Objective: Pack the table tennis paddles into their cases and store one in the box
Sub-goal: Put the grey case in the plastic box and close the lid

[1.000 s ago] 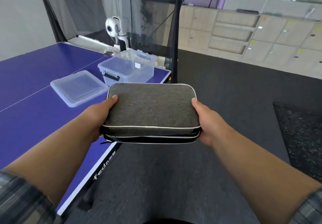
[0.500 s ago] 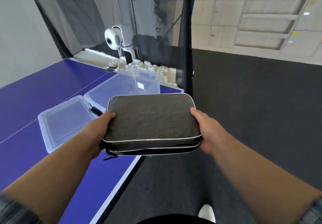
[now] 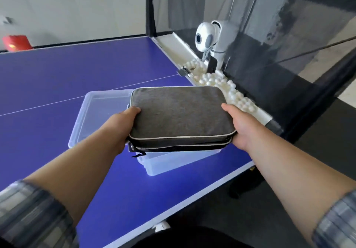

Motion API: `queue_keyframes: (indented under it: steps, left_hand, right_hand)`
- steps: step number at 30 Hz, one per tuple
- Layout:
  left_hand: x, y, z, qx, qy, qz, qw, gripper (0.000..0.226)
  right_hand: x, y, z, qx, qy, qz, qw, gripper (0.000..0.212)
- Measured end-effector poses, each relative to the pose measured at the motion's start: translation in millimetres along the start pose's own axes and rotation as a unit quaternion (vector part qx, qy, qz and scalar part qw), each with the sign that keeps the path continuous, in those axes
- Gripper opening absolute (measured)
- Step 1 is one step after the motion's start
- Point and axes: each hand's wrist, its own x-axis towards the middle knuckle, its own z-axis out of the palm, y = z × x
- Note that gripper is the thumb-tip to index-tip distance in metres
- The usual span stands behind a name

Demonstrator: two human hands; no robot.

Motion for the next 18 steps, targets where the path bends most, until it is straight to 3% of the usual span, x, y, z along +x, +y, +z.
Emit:
queue_keyframes:
  steps: [5,13,16,18]
  left_hand:
    - [74,-2,35,0.000,0.018,-0.061,0.998,0.027]
    - [133,-45,81,-0.035,0.088,-0.218,0.971,0.015]
    - [150,-63,93,-0.048,0.126,-0.248,0.959,0.033]
    - [163,-77,101,-0.041,0.150,-0.255,0.954,0.041]
  right_hand:
    - [101,-17,18,-0.081,0.006,0.012,0.997,0.025]
    - [210,25,19,-0.210,-0.001,0.120,0.970,0.017]
    - [234,45,25,-0.248,-0.013,0.152,0.957,0.019]
    - [247,52,26,-0.269,-0.010,0.165,0.949,0.032]
